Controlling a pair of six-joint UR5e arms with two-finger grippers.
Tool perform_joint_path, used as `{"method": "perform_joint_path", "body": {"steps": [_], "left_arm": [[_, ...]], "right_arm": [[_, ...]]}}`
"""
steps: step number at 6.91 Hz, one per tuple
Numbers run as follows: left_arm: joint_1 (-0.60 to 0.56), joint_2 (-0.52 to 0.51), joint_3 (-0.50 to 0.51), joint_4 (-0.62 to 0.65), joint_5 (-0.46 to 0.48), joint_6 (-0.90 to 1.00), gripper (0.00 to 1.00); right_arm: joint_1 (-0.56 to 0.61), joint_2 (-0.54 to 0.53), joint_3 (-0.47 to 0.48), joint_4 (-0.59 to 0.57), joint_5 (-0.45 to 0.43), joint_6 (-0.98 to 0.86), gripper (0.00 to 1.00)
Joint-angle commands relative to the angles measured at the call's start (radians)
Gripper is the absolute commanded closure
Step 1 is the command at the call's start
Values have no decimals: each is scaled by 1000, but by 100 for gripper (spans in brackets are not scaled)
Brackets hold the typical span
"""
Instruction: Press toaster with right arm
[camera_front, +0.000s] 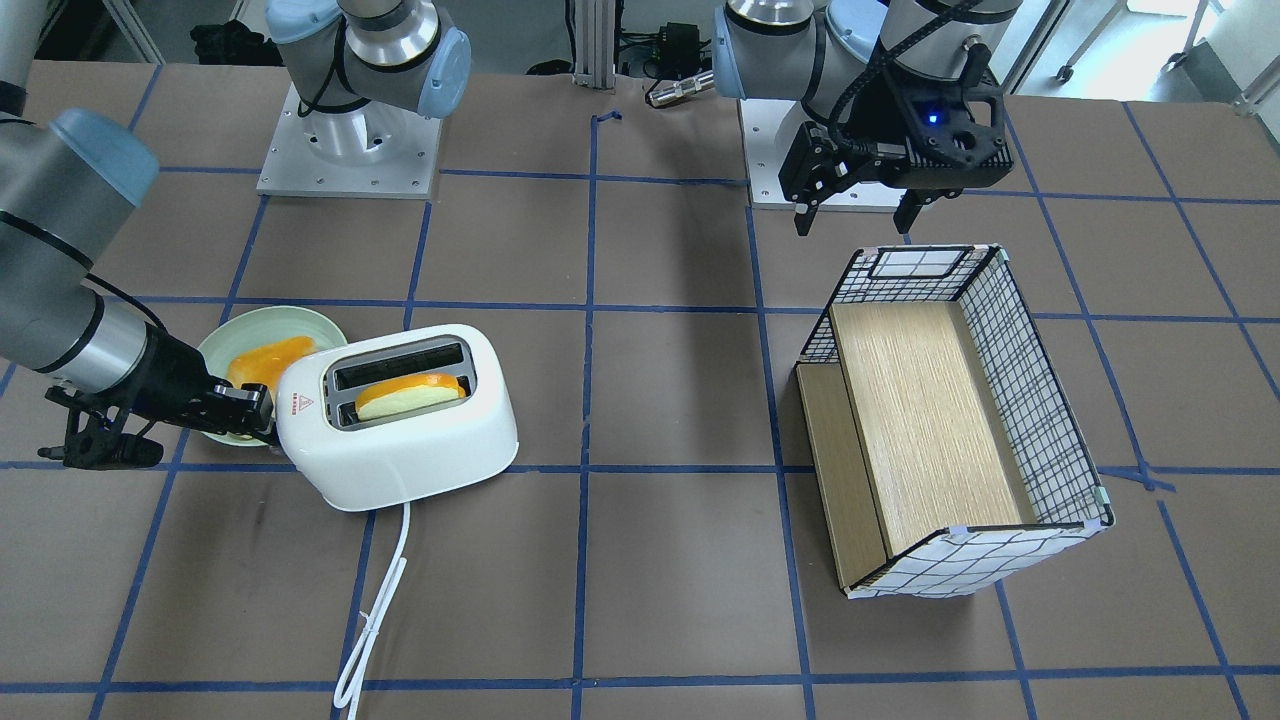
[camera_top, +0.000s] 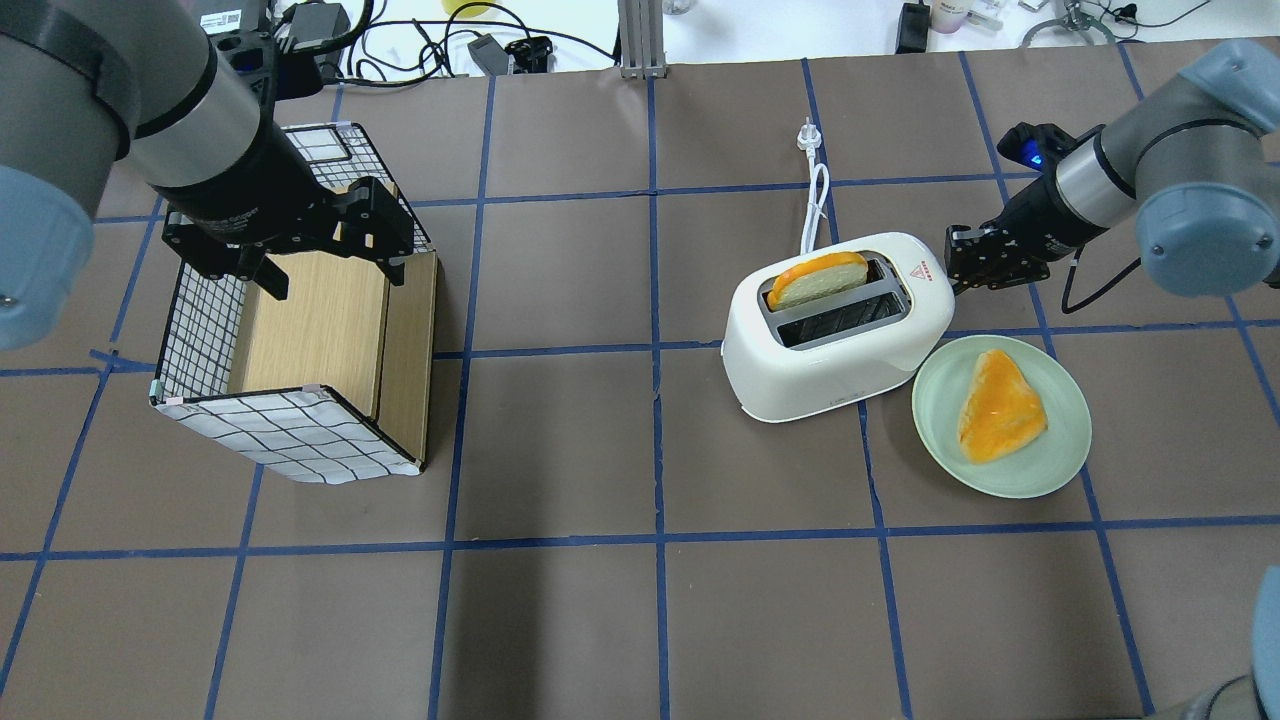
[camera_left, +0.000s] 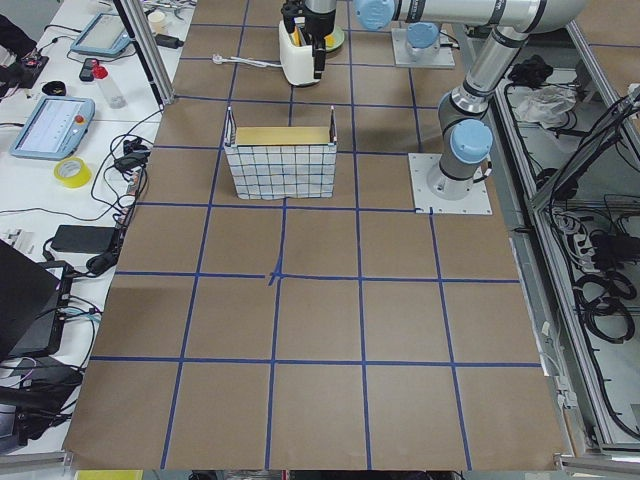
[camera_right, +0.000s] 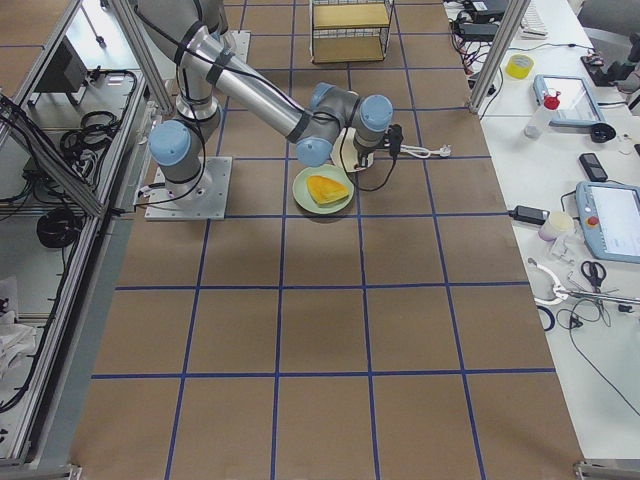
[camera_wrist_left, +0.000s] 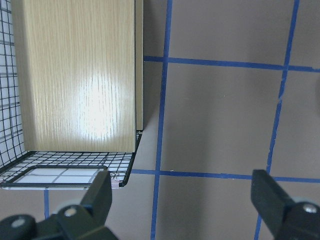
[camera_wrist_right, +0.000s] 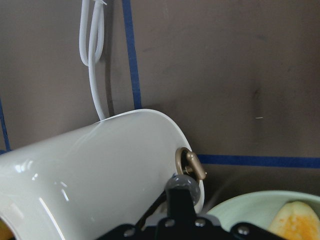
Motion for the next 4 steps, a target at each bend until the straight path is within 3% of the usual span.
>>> {"method": "perform_joint_path", "body": {"steps": [1, 2, 3, 4], "left_arm": [[0, 0, 1, 0, 0, 0, 0], [0, 0, 0, 0, 1, 0, 0], [0, 0, 0, 0, 0, 0, 0], [0, 0, 0, 0, 1, 0, 0]], "right_arm": [[0, -11, 4, -5, -3, 18, 100], [0, -19, -9, 3, -8, 34, 90], [0, -39, -10, 4, -20, 38, 28], [2, -71, -25, 29, -90, 39, 0]]}}
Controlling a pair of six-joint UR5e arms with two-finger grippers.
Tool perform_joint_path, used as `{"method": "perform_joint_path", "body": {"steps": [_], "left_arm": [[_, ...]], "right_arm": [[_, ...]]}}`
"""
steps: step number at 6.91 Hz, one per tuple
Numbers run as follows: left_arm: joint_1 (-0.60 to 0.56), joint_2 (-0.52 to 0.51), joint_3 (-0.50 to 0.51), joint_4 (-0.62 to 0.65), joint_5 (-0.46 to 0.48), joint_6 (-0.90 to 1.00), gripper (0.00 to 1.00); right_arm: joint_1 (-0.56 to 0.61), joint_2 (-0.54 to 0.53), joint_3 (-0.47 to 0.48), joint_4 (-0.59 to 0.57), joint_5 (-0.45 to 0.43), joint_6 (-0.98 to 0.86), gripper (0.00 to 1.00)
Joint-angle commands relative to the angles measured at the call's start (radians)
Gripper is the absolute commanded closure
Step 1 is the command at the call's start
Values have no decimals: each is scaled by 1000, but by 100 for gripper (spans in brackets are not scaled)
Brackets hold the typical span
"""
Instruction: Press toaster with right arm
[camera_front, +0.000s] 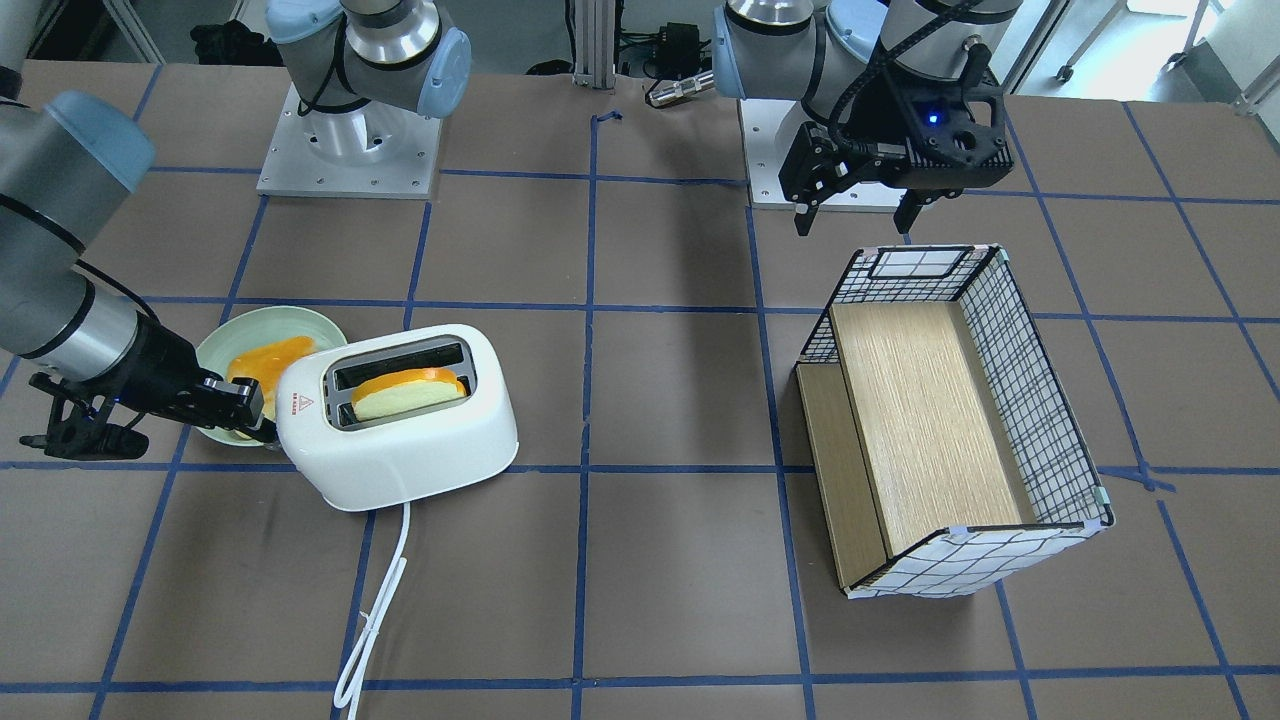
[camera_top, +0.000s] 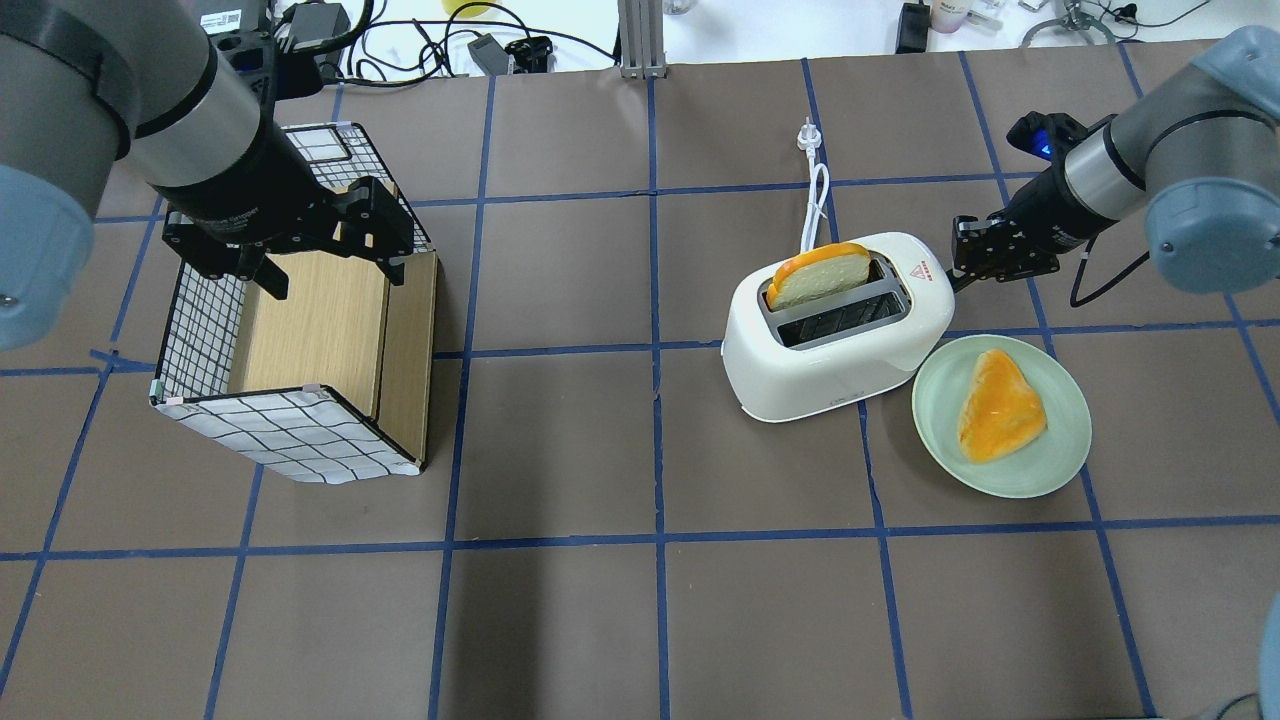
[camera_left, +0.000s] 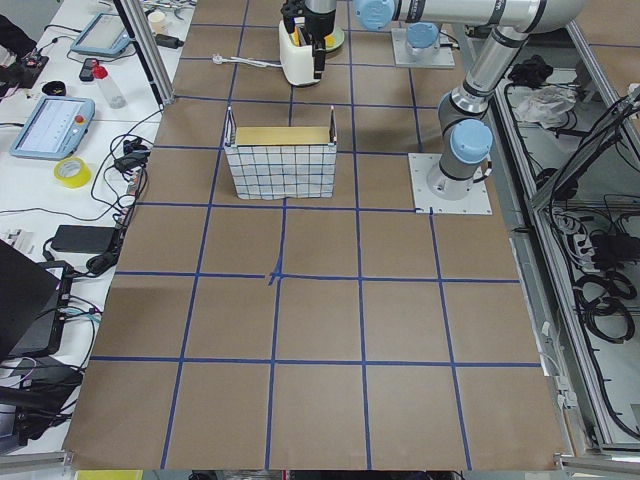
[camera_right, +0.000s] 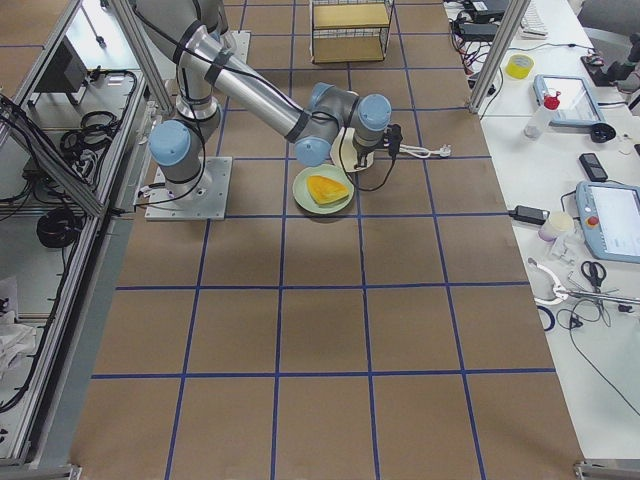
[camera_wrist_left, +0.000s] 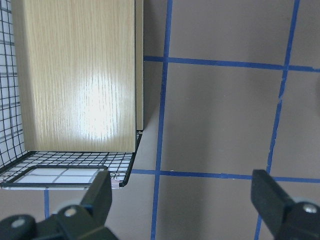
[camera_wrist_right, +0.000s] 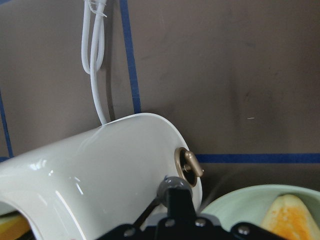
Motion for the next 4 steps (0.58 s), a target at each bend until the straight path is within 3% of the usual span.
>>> {"method": "perform_joint_path", "body": {"steps": [1, 4], "left_arm": [[0, 0, 0, 0, -1, 0, 0], [0, 0, 0, 0, 1, 0, 0]], "right_arm": [[3, -48, -45, 91, -113, 4, 0], [9, -162, -129, 269, -190, 24, 0]]}}
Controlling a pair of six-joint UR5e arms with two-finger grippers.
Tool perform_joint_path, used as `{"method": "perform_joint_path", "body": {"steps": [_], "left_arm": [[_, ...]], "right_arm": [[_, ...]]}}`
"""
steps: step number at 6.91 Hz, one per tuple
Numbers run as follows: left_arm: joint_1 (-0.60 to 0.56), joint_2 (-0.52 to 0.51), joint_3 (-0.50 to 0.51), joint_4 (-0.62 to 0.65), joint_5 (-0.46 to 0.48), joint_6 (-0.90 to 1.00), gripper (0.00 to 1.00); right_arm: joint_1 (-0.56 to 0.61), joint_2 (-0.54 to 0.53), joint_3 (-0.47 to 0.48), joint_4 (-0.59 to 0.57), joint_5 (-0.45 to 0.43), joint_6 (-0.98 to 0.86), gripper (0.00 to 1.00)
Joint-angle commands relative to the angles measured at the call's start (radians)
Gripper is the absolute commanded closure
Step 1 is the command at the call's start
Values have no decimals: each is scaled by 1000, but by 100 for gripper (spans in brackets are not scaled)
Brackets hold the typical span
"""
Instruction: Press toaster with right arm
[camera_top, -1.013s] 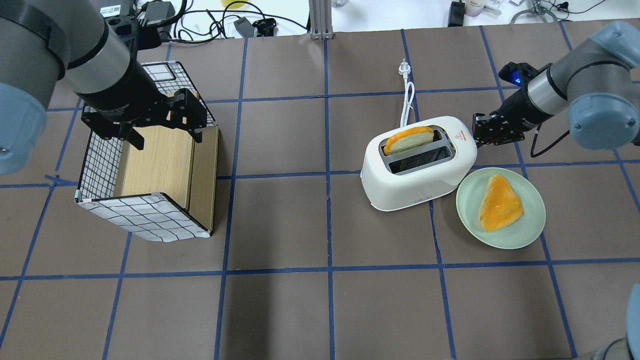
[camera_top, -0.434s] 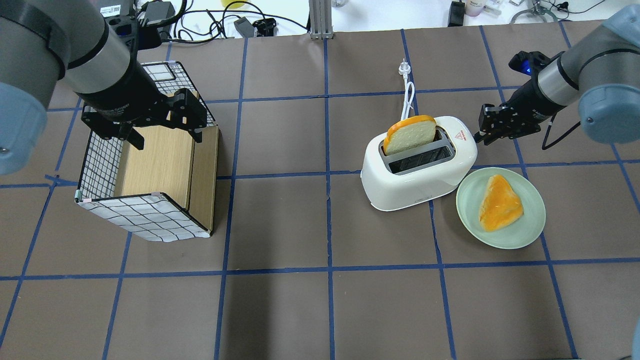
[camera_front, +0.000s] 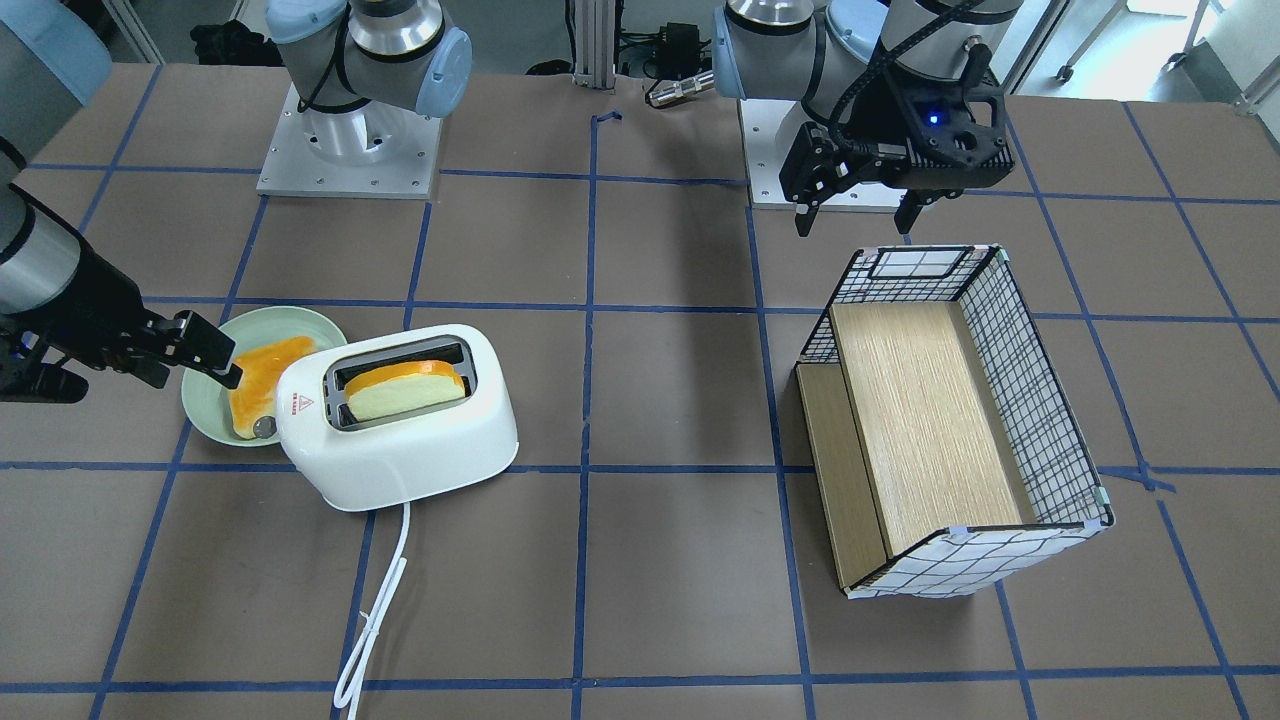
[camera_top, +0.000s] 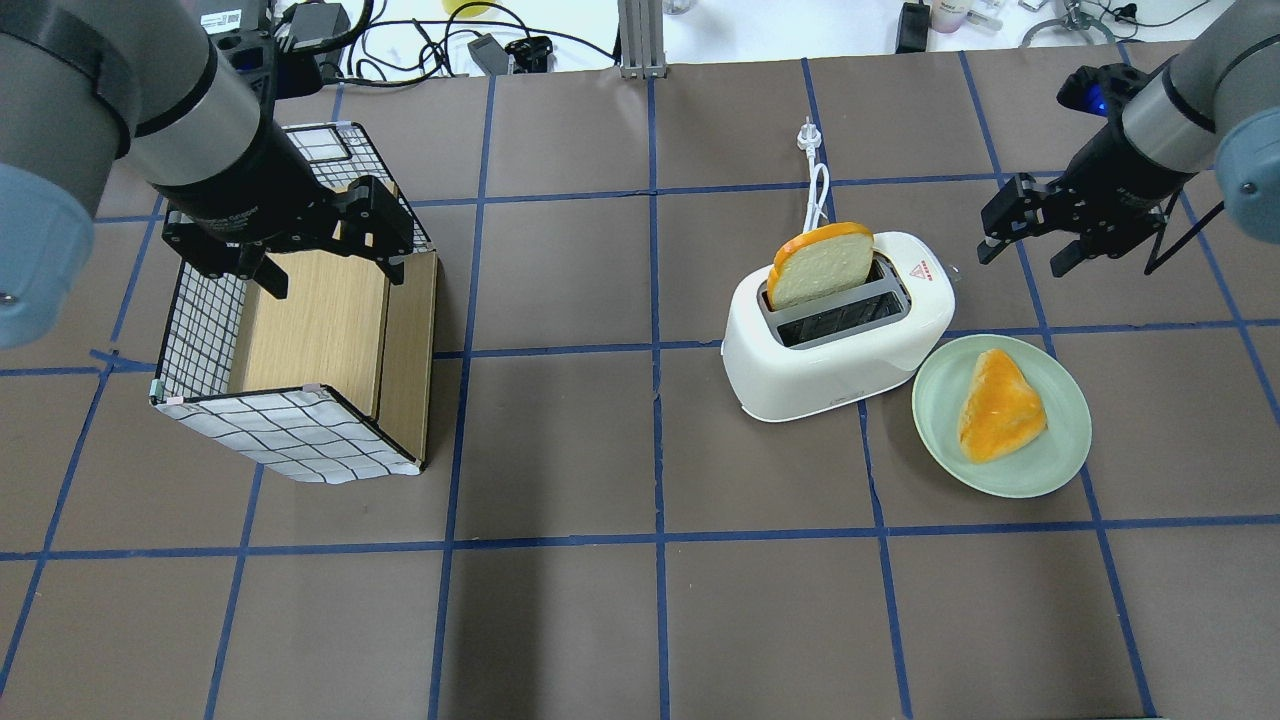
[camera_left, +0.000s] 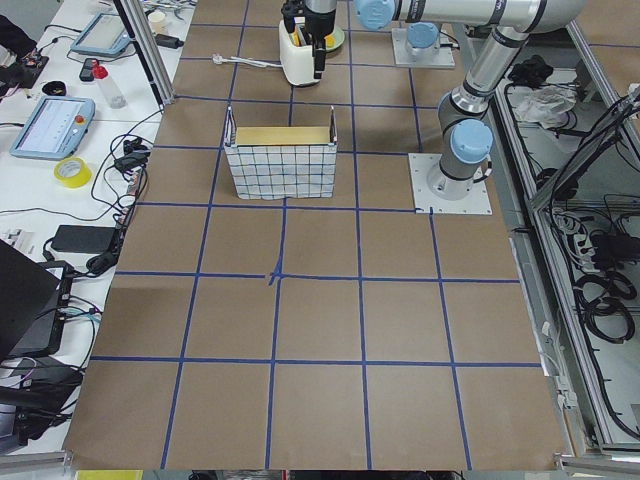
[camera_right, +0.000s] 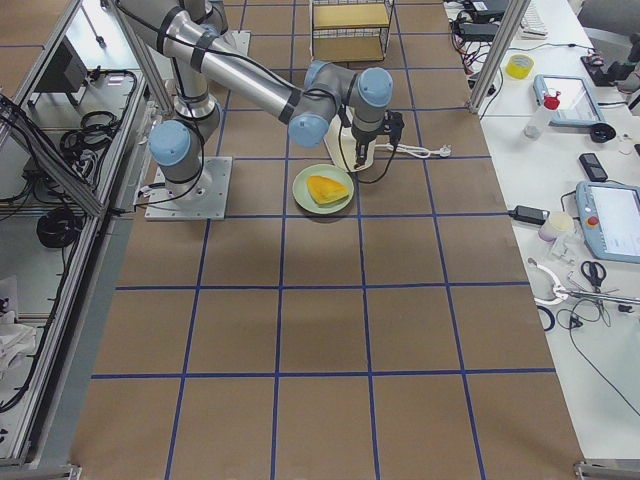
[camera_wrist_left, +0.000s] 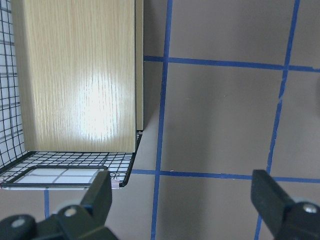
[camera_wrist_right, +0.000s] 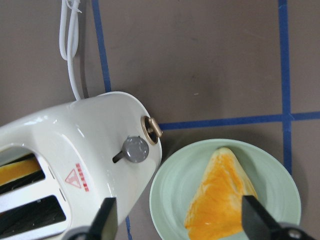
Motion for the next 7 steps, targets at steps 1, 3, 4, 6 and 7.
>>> {"method": "perform_joint_path", "body": {"steps": [1, 3, 4, 6, 7], "left_arm": [[0, 0, -1, 0, -1, 0, 0], [0, 0, -1, 0, -1, 0, 0], [0, 0, 0, 0, 0, 0, 0], [0, 0, -1, 0, -1, 0, 0], [0, 0, -1, 0, -1, 0, 0]], "right_arm": [[19, -85, -52, 96, -29, 115, 0], [155, -93, -99, 112, -73, 250, 0], [237, -99, -110, 113, -75, 330, 0], [287, -119, -112, 124, -68, 356, 0], [295, -145, -115, 141, -69, 397, 0]]}}
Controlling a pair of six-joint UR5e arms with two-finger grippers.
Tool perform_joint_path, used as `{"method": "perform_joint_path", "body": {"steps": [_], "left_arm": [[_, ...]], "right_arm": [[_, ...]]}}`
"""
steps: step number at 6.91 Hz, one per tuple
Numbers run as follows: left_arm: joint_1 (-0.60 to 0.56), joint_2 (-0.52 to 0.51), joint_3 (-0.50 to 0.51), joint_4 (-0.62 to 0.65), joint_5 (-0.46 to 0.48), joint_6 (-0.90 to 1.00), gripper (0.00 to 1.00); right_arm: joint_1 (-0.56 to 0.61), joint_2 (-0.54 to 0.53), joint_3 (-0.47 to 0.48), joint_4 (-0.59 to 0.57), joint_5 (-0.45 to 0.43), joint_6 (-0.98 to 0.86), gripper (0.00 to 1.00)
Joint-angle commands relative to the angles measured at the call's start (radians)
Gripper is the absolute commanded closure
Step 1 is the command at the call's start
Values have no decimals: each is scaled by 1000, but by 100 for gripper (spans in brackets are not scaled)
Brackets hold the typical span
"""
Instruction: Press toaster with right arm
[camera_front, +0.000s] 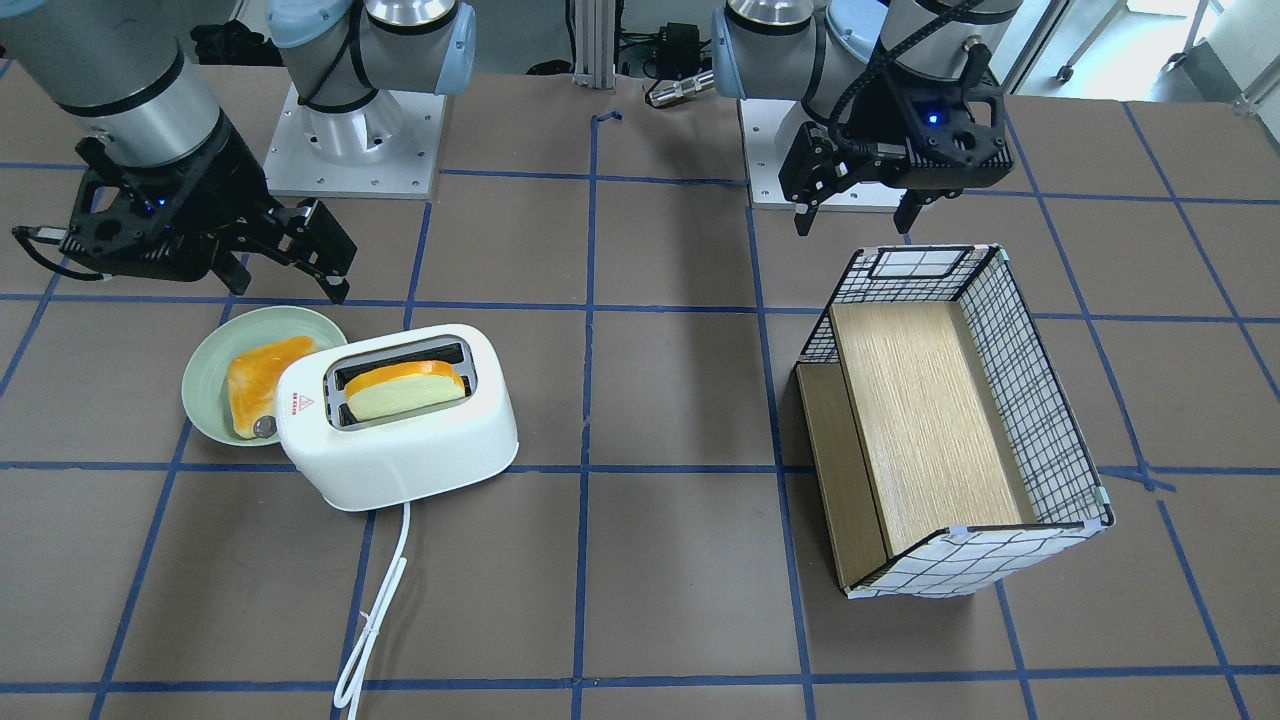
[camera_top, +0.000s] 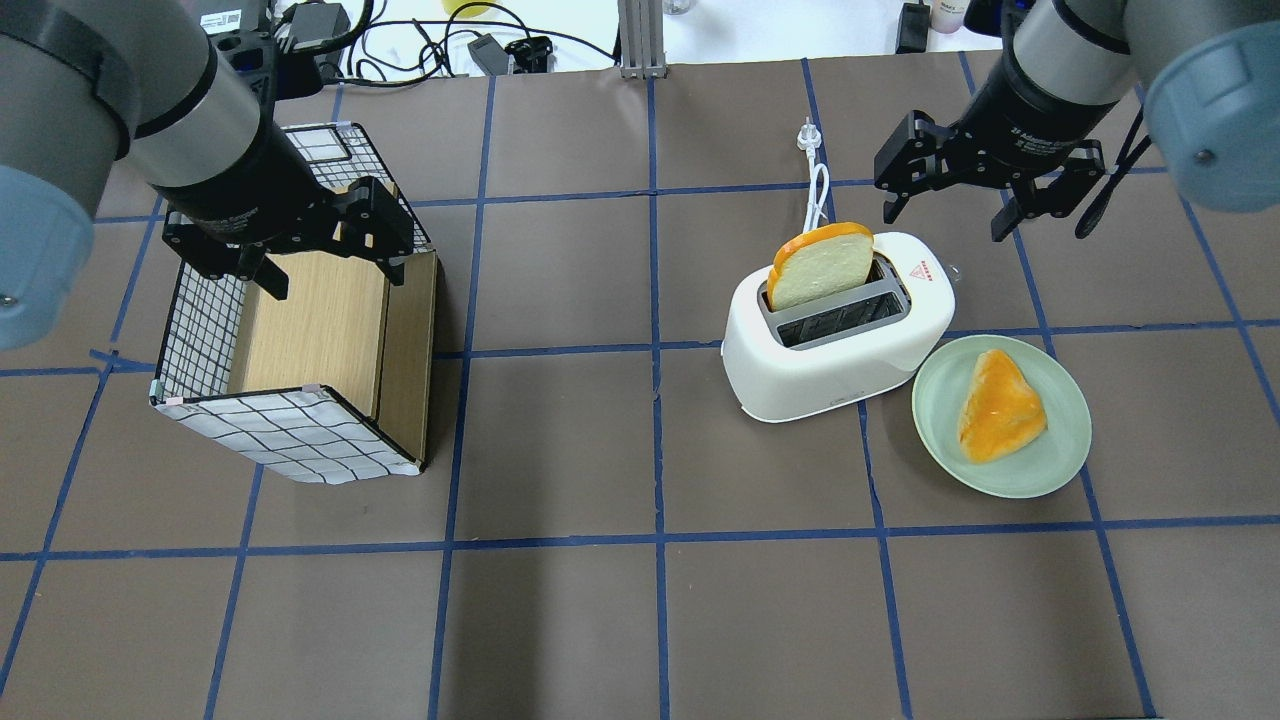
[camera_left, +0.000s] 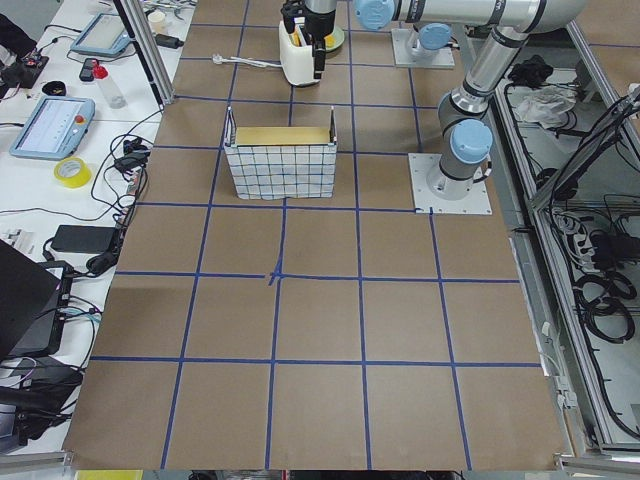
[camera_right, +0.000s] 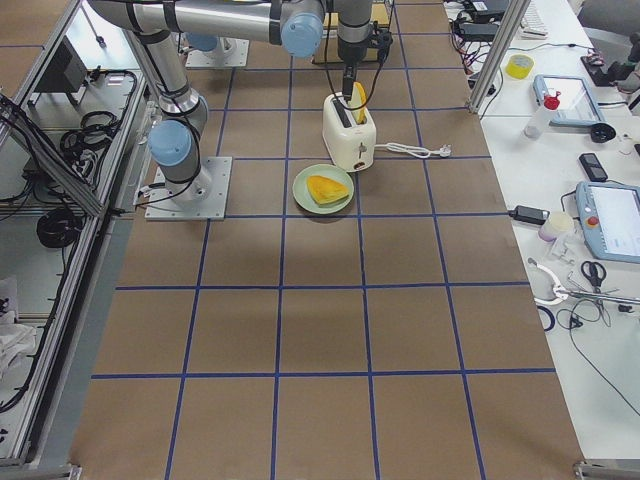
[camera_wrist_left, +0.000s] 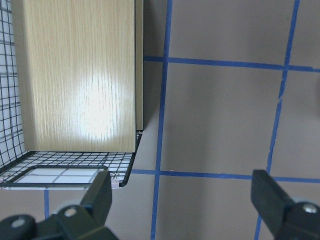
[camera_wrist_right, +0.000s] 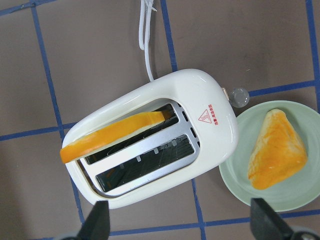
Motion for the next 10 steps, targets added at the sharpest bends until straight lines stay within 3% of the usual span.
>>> {"method": "perform_joint_path", "body": {"steps": [1, 3, 10], "left_arm": [[0, 0, 1, 0, 0, 0, 0], [0, 0, 1, 0, 1, 0, 0], [0, 0, 0, 0, 0, 0, 0]], "right_arm": [[18, -31, -7, 60, -11, 45, 0], [42, -37, -20, 97, -14, 121, 0], [62, -37, -24, 136, -55, 126, 0]]}}
